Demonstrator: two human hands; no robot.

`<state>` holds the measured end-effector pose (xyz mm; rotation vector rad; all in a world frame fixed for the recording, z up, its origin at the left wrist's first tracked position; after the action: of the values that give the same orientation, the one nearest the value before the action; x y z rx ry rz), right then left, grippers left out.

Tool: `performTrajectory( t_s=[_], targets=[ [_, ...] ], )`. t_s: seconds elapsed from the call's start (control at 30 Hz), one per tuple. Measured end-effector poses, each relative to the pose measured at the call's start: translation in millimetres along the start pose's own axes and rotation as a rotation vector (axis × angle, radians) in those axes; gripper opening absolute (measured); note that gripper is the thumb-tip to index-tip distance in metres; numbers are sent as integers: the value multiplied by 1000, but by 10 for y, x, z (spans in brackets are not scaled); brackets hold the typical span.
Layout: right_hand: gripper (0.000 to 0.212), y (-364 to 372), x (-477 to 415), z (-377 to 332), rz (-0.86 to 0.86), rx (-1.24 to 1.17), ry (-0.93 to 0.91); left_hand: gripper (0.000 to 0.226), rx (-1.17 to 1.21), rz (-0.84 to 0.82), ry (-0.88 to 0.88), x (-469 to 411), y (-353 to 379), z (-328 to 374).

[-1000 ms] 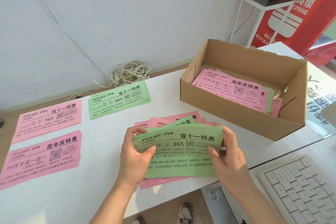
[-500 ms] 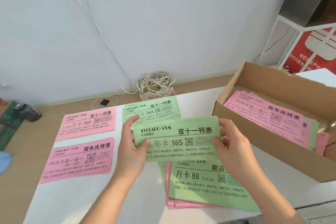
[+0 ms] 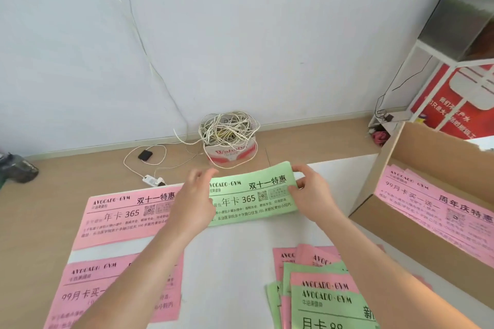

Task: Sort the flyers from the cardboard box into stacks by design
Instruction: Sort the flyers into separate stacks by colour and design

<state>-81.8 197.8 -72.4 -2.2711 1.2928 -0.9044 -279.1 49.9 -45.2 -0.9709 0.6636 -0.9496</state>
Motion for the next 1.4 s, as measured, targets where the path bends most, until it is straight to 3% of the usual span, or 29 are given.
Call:
performTrajectory(
  t_s=[0.1, 0.17, 0.27, 0.37, 0.57, 0.83, 0.93, 1.03, 1.17, 1.3, 1.4],
  targets=[
    [49, 62, -66, 42, 11, 249, 10, 65, -186, -144, 73, -95, 162, -44],
    [67, 84, -65, 9, 10, 416, -39, 84, -287, -268, 133, -142, 296, -53],
    [101, 217, -36, -112, -107, 588, -163, 113, -339, -494, 178, -145, 524, -48],
    [113, 411, -63, -163, -233, 764, -258, 116, -370, -533, 220, -180, 594, -18],
    [101, 485, -116, -212, -284, 798, -324, 101, -343, -439, 279, -216, 552, 44],
    [87, 198, 102, -182, -168, 655, -270, 93, -254, -379, 276, -117, 495, 209],
    [71, -13, 450, -137, -132, 555, -263, 68, -163, -227, 365, 86, 367, 472],
    [71, -163, 927, 25, -165, 581, -193, 45, -50, -153, 503, 531, 383, 853],
    [79, -201, 1419, 304, -161, 750, -135, 30, 48, -200, 607, 1067, 589, 1242],
    [80, -245, 1699, 616, -104, 776, -104, 41, 6, -346, 660, 1427, 875, 1478],
    [87, -342, 1833, 834, -79, 790, -38, 78, -159, -473, 708, 1681, 1148, 1586]
  ],
)
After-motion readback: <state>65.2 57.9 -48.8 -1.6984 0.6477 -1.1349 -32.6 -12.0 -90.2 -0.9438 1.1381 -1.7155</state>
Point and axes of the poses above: each hand's wrist, its own x-axis away from the middle knuckle, its own y-axis out of the palm, z = x × y, the point moved 10 cm from there along -x, towards the middle knuckle, and after that the axes turned 7 degrees about y, right-handed, at the moved point
